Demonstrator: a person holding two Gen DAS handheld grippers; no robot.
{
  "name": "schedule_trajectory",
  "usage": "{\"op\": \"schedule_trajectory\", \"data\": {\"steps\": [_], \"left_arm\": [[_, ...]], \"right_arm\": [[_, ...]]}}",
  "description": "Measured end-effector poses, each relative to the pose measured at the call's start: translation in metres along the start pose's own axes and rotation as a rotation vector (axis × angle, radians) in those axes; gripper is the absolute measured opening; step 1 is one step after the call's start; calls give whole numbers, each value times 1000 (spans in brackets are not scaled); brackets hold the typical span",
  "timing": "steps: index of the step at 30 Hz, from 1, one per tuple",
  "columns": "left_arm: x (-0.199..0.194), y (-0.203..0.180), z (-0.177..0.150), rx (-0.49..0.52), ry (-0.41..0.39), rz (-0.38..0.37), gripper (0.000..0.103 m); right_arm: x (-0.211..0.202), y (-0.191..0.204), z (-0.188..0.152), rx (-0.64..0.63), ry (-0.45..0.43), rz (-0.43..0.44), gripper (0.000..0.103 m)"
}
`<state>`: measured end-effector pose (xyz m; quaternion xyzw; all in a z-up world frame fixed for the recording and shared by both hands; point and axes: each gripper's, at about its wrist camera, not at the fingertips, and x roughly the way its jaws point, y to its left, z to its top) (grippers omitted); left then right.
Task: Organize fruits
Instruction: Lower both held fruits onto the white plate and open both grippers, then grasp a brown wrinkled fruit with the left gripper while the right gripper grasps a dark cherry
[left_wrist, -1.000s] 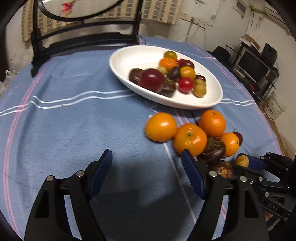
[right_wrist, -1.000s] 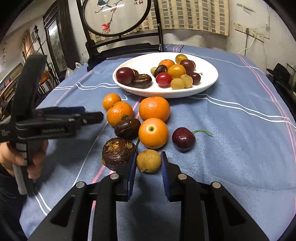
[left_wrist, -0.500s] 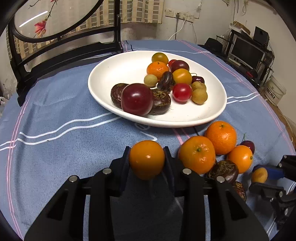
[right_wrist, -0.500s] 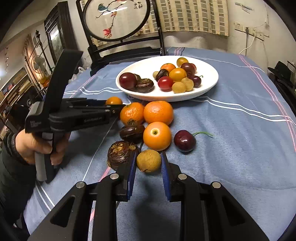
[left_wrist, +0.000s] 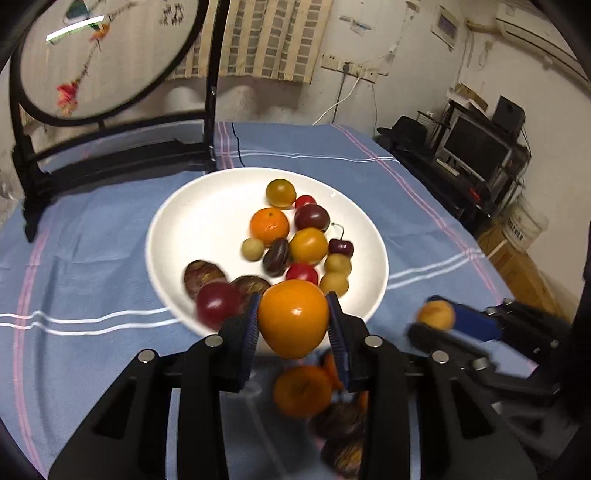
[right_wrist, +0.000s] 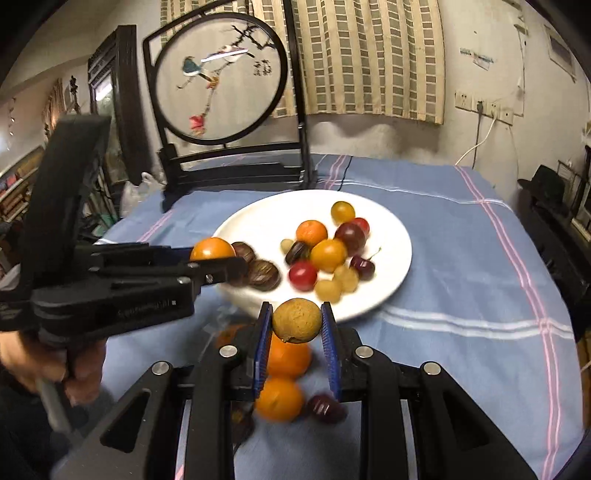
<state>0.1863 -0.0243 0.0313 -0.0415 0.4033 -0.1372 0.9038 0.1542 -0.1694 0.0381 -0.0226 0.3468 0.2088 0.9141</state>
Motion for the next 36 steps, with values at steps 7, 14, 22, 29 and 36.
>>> {"op": "schedule_trajectory", "data": {"steps": [7,14,22,29,36], "left_arm": [[38,0,7,-35,45,25,34],[24,5,7,-97,-29,54,64],[-15,24,-23,-165,-75,98,92],[-27,38,-54,-176,-65,145,92],[-31,45,-72,-161,-38,182,92]], "right_arm": [[42,-18,3,48,43,-2,27],[34,-35,-2,107,6,8,44],[15,-42,-18,145,29,10,57],[9,-29,-44,73,116,-33,57],[-16,-15,-73,-13,138,-38,54]]}}
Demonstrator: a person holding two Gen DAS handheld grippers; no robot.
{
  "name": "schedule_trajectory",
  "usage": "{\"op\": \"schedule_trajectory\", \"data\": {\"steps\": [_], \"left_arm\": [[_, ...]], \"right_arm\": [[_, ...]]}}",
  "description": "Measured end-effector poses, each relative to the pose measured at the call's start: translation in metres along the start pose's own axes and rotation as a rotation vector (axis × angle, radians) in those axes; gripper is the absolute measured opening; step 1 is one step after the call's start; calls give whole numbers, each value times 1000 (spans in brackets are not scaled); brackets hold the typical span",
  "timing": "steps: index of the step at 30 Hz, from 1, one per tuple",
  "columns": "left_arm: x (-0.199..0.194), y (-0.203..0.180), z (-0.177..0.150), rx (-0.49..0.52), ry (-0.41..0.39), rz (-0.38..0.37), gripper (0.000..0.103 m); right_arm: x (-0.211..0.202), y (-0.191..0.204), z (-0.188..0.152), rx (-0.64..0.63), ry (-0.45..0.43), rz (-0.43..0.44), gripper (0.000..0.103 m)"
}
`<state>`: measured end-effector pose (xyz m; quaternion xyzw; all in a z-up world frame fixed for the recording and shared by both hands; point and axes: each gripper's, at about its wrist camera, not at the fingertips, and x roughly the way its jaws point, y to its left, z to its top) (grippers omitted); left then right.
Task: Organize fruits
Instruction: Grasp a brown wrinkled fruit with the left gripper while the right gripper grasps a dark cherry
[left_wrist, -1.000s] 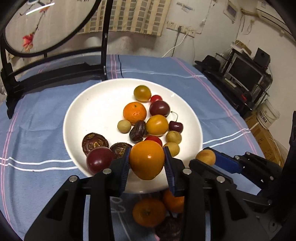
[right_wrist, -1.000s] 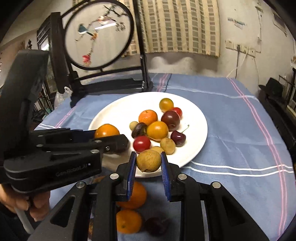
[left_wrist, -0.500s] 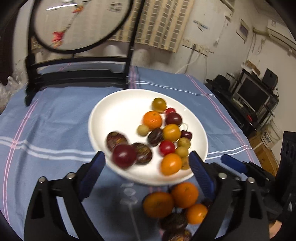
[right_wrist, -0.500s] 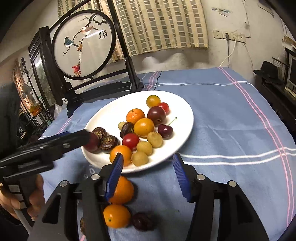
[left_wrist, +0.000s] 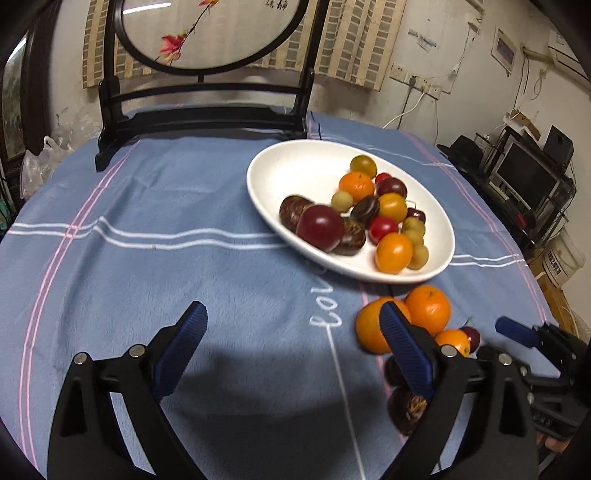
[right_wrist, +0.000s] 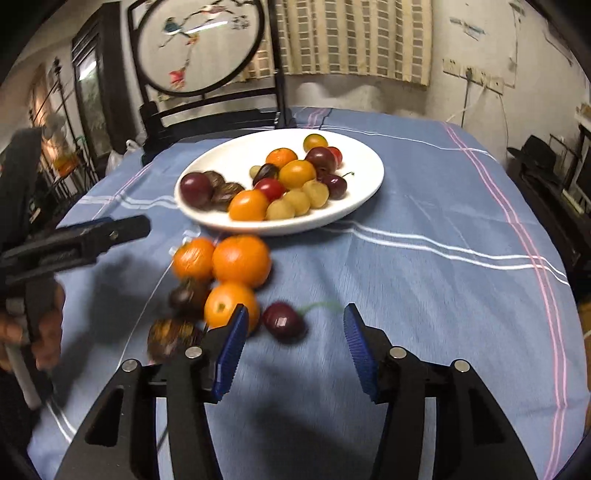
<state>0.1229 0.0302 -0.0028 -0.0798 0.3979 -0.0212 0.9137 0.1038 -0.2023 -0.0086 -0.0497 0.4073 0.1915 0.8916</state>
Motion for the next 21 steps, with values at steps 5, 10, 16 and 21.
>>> {"op": "schedule_trajectory", "data": {"steps": [5,10,16,21], "left_arm": [[-1,2,-3,-5,9,-19,92],[1,-3,-7,21,33,-40,92],[7,-12,-12,36,85,-87,92],[1,-30,-21,85,103,-135,92]], "right_arm": [[8,10,-8,-44,41,-23,53],[32,18,3,-99,107,-69,46],[36,11,8,-48,101,-33,36],[36,10,9,-18,90,-41,29]]}}
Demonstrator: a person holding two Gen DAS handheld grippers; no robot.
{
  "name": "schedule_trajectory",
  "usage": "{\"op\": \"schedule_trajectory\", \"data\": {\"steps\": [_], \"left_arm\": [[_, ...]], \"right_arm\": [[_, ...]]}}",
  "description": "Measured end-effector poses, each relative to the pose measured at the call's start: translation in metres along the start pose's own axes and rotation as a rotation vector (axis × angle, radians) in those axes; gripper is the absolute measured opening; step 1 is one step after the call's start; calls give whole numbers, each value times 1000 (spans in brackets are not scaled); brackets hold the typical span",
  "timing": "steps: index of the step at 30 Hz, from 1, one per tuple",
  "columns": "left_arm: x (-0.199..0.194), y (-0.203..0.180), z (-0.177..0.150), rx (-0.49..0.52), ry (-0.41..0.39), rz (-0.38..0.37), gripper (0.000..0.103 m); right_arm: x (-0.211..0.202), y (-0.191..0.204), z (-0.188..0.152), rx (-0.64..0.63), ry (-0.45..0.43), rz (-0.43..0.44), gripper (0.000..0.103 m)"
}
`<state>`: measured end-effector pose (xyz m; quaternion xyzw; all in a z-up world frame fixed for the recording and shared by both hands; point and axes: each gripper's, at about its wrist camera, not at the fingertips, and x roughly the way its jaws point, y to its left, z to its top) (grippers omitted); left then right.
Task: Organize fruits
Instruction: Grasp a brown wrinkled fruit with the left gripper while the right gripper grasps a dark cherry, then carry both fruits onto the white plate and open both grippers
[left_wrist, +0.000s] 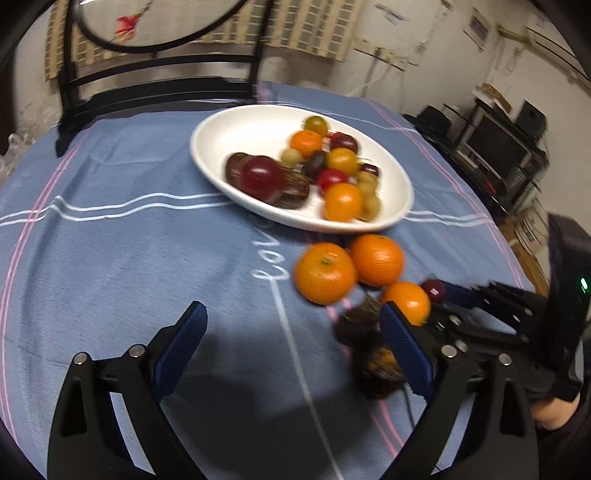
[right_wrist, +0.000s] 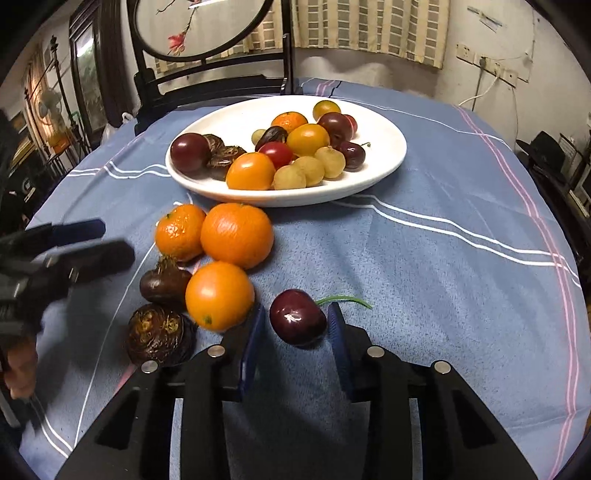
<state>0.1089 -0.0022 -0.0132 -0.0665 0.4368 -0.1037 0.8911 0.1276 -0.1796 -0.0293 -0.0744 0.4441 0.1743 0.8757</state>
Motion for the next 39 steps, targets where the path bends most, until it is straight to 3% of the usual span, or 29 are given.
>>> {"op": "schedule_trajectory", "data": {"steps": [12,19,22,25,31,39], "left_arm": [[10,-42,-23,169,55,-19,90],[17,-53,-30,206,80,-92,43],[16,-59,-33,246,74,-77,43],[9,-55,-30,202,88,-125,42],[-26,-53,2,196,-29,-121,42],[-10,-34,76,126,-110,-29,42]], "right_arm": [[-28,-25,-6,105,-98,51,29],[-33,-17,-6,70,-123,64,29],[-35,-17,-7,68,-134,68,29],[-43,-18,-7,82,-163,82,29],[-71,-17,7,99,-259,111,29],[-65,-14,61,42,-292,84,29]]}}
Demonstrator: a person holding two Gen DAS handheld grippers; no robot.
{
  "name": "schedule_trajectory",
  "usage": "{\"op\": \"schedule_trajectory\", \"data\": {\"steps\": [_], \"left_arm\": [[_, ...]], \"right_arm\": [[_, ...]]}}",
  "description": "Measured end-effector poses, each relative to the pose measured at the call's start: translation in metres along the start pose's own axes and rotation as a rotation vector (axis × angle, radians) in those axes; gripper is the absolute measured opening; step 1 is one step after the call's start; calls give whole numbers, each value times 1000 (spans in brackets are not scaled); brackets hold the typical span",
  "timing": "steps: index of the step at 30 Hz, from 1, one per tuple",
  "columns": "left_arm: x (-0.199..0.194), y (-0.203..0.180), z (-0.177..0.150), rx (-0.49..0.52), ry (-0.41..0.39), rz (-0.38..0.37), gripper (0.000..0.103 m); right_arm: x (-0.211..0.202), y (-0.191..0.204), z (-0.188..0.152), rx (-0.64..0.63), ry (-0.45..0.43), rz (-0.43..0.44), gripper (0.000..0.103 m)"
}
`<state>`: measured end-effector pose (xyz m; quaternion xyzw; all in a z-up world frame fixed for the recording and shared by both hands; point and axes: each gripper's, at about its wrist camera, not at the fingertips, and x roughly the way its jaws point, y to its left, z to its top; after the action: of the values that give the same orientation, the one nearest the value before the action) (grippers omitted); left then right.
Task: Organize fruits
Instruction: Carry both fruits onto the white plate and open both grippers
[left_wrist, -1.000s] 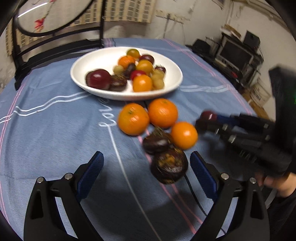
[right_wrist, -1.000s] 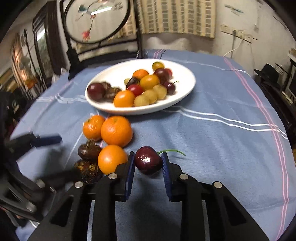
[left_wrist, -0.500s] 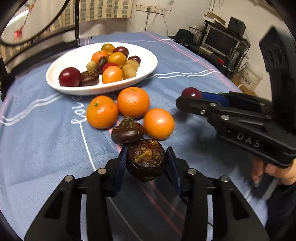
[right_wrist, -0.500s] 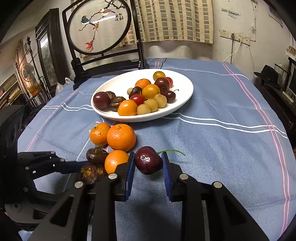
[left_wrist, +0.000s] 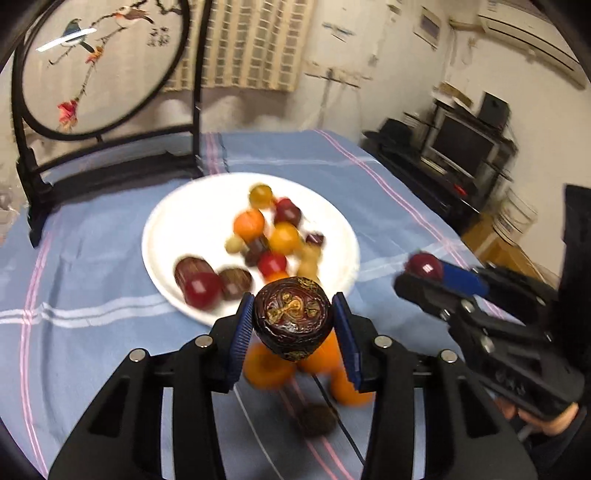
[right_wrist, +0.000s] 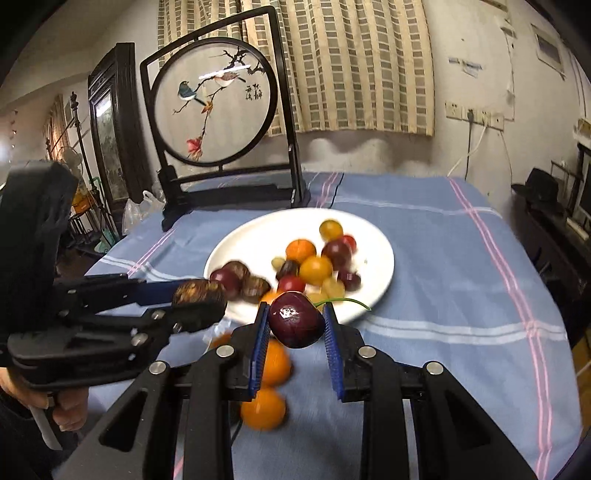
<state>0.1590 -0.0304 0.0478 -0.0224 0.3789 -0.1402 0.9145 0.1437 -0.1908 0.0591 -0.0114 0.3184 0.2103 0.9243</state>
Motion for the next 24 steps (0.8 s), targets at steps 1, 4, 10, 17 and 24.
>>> {"op": "schedule_trajectory", "data": {"steps": [1,4,10,17,24], "left_arm": [[3,3,3,-8,-1,13,42],[22,14,17,-53,16,27,42],[54,24,31,-92,40,71,44],[43,27,25,-124,-30,95,76],[22,32,-2,-162,-33,106,84]], "right_arm": [[9,-2,4,4,7,0,29],[38,-5,11,9,39,-12,29],[88,-4,10,12,113,8,29],[77,-22,2,83,88,13,53],[52,-31,-15,123,98,18,56]]}}
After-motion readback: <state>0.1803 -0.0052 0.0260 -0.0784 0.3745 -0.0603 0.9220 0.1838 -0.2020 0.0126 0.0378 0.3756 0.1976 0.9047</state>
